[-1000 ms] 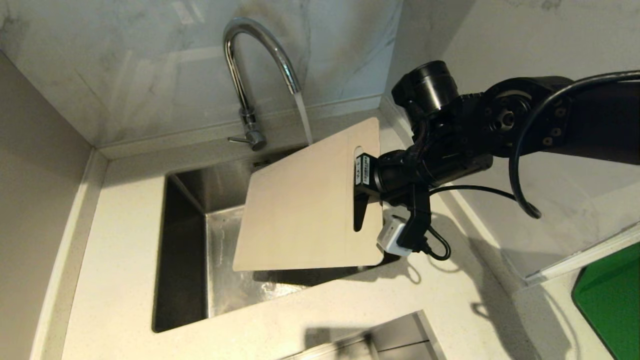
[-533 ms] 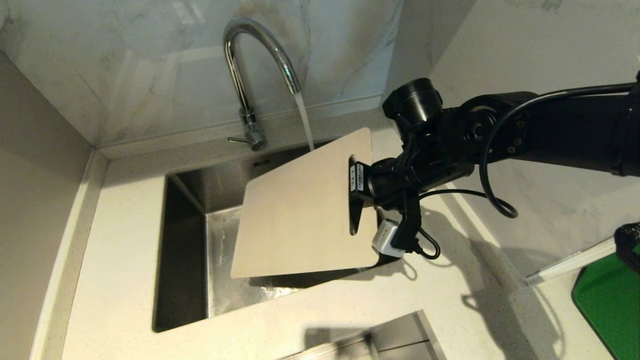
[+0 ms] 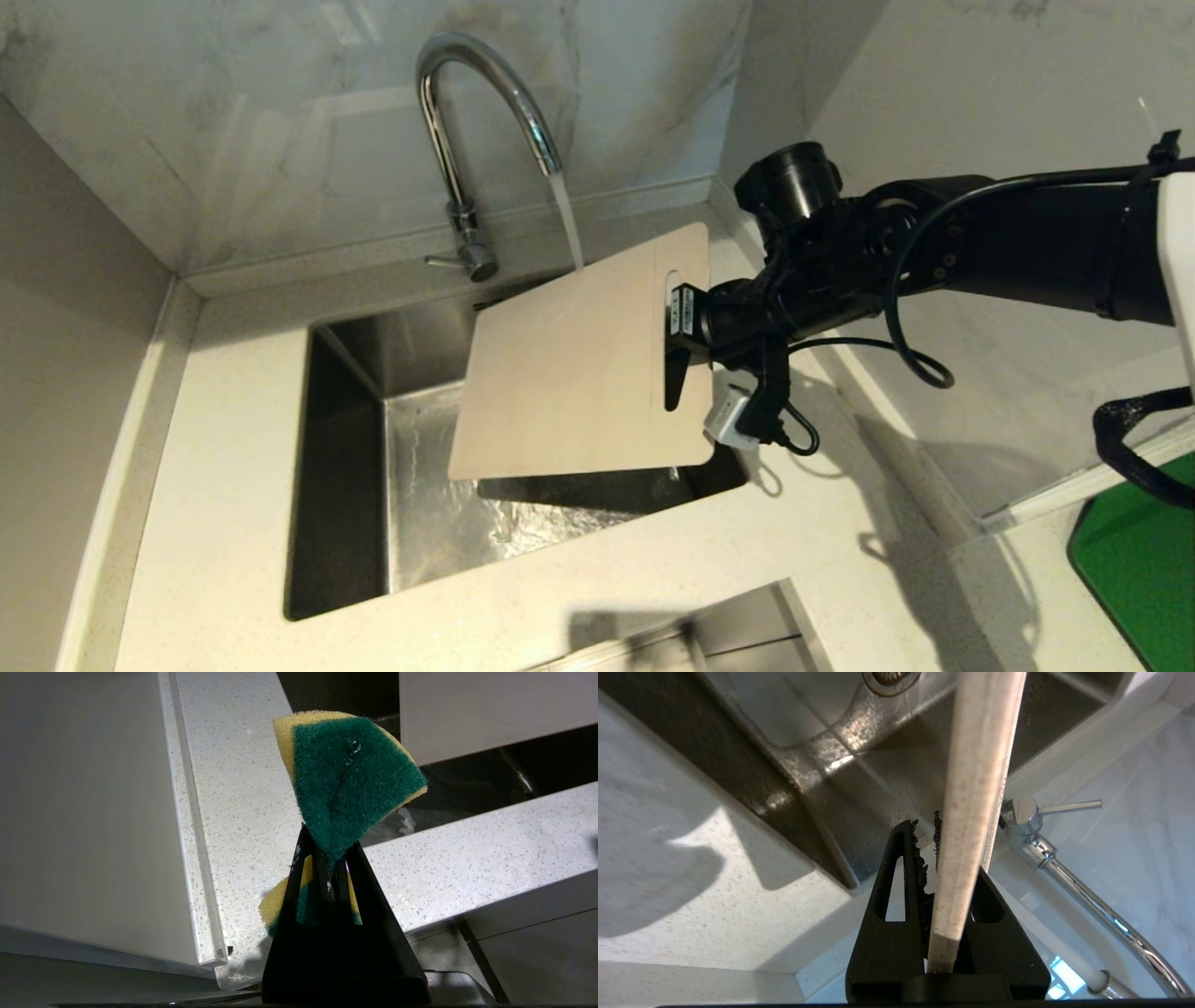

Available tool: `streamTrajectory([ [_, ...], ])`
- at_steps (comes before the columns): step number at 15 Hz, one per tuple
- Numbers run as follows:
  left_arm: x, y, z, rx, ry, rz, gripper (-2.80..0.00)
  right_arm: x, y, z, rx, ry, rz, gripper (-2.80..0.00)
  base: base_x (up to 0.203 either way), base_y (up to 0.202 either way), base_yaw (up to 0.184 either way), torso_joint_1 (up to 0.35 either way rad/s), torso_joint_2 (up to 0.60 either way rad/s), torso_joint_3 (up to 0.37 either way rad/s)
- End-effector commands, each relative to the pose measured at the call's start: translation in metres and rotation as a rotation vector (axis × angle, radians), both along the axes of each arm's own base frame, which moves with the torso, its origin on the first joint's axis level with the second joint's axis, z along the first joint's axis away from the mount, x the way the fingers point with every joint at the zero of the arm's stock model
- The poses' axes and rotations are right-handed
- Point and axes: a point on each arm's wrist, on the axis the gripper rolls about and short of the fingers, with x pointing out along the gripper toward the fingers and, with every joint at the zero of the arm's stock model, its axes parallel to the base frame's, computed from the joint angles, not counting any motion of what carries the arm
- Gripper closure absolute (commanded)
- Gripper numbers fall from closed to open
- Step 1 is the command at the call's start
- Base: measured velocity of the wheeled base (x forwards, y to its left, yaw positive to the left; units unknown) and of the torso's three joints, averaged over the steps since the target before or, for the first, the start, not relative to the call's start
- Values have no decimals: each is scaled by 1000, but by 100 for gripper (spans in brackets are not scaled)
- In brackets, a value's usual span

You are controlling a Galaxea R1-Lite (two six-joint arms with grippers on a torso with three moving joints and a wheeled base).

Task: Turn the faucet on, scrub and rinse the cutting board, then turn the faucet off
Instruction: Scrub the cutting board underwater

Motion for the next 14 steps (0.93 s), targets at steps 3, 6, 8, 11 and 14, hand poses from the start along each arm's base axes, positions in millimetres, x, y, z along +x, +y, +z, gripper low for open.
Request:
streamTrajectory([
  [3, 0, 0, 0, 0, 3, 1, 0, 17, 5, -9, 5, -6, 21, 0, 0, 0, 0, 0, 0, 0],
  [6, 0, 0, 0, 0, 2, 1, 0, 21, 1, -12, 4, 0, 8, 0, 0, 0, 0, 0, 0, 0],
  [8, 0, 0, 0, 0, 2, 1, 0, 24, -1, -10, 13, -21, 4, 0, 0, 0, 0, 0, 0, 0],
  [11, 0, 0, 0, 0, 3, 1, 0, 26, -1, -10, 34, -37, 15, 0, 0, 0, 0, 0, 0, 0],
  [14, 0, 0, 0, 0, 1, 1, 0, 27, 0, -10, 38, -40, 15, 0, 0, 0, 0, 0, 0, 0],
])
